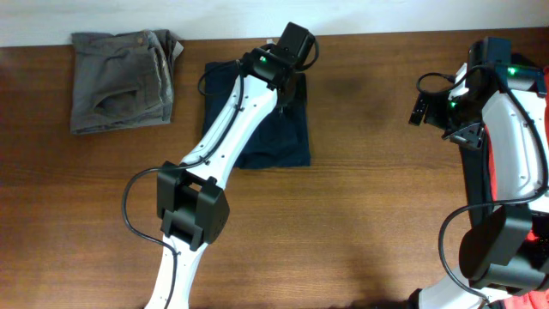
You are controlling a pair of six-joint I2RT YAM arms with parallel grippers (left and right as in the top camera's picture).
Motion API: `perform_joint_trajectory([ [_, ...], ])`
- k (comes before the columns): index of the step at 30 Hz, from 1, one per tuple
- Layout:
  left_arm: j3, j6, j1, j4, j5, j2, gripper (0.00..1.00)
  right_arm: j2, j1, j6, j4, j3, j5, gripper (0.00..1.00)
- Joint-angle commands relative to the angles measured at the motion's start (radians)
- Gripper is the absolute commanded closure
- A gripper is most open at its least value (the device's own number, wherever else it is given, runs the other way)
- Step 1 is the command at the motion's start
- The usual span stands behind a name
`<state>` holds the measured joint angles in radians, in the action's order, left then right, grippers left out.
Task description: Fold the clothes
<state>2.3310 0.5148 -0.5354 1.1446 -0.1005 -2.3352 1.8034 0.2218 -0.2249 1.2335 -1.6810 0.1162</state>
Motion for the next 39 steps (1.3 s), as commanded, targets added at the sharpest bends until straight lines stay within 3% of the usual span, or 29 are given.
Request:
perform_joint_trajectory([
  [1, 0.005, -0.024, 0.032, 0.046, 0.000, -0.021, 0.63, -0.005, 0.003, 0.008, 0.001, -0.006, -0.013, 0.01],
  [7, 0.005, -0.096, 0.049, 0.121, 0.000, -0.060, 0.42, -0.005, 0.003, 0.008, 0.001, -0.006, -0.013, 0.01],
  [10, 0.005, -0.119, 0.027, 0.129, 0.011, -0.114, 0.39, -0.005, 0.003, 0.008, 0.001, -0.006, -0.013, 0.01],
  [39, 0.005, -0.033, -0.034, -0.007, -0.001, -0.230, 0.38, -0.005, 0.003, 0.008, 0.001, -0.006, -0.013, 0.01],
])
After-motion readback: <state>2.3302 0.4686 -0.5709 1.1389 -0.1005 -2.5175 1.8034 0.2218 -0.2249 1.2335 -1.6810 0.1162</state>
